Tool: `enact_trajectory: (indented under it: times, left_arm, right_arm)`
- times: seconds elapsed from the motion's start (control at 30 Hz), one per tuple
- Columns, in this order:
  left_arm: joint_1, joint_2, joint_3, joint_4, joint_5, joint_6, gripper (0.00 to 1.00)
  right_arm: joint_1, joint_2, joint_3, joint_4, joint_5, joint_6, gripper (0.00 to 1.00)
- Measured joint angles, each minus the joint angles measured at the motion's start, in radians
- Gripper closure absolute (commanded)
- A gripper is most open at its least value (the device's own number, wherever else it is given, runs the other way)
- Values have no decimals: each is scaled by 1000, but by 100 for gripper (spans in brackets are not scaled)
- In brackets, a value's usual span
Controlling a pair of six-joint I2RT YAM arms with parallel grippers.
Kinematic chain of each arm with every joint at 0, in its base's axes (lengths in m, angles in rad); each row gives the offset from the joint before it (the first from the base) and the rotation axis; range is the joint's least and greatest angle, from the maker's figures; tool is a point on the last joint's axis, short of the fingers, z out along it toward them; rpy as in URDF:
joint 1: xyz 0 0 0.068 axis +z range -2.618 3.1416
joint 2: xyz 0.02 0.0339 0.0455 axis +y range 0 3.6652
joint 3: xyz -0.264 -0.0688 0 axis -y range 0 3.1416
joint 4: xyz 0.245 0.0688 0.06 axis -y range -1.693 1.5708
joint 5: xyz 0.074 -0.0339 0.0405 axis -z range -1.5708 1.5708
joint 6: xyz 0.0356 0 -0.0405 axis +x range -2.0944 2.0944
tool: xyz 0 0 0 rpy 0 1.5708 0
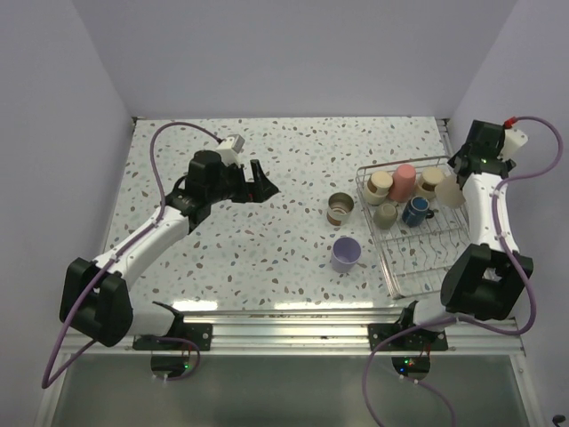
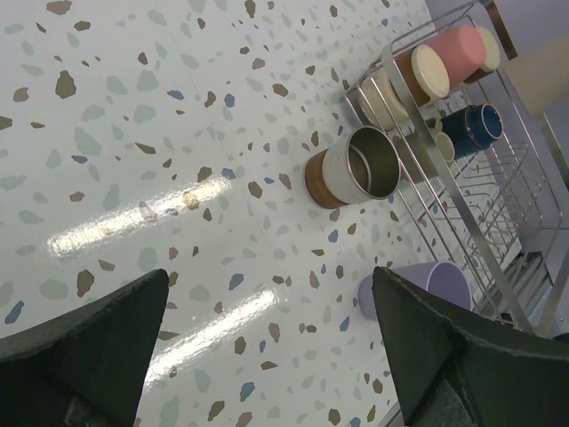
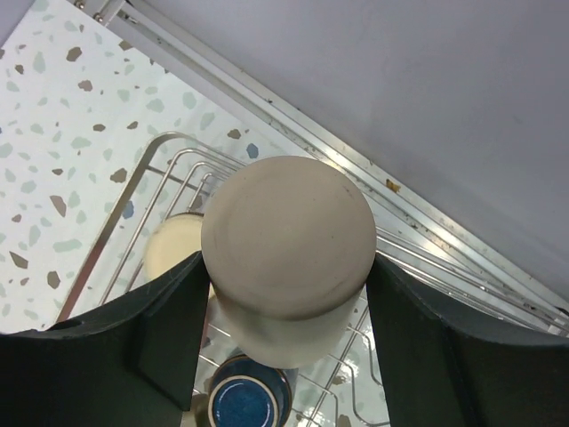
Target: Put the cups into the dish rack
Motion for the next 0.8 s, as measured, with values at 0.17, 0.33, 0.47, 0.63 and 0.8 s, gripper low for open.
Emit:
enact_trajectory:
  times: [0.17, 0.33, 0.47, 0.63, 0.8]
  left_arm:
    - [0, 1, 0, 0, 0, 0, 1]
    - [0, 1, 0, 0, 0, 0, 0]
    - [0, 1, 0, -2, 0, 0, 1]
    - [0, -4, -14, -2, 0, 1, 1]
    - [0, -8, -30, -12, 0, 1, 1]
  right_arm:
    - [0, -10, -59, -6, -3, 5, 100]
    - [0, -27, -119, -8, -3, 4, 100]
    - [0, -48, -154, -2, 4, 3, 100]
    - [0, -49, -158, 17, 29, -2, 100]
    - [0, -45, -158, 49, 55, -3, 100]
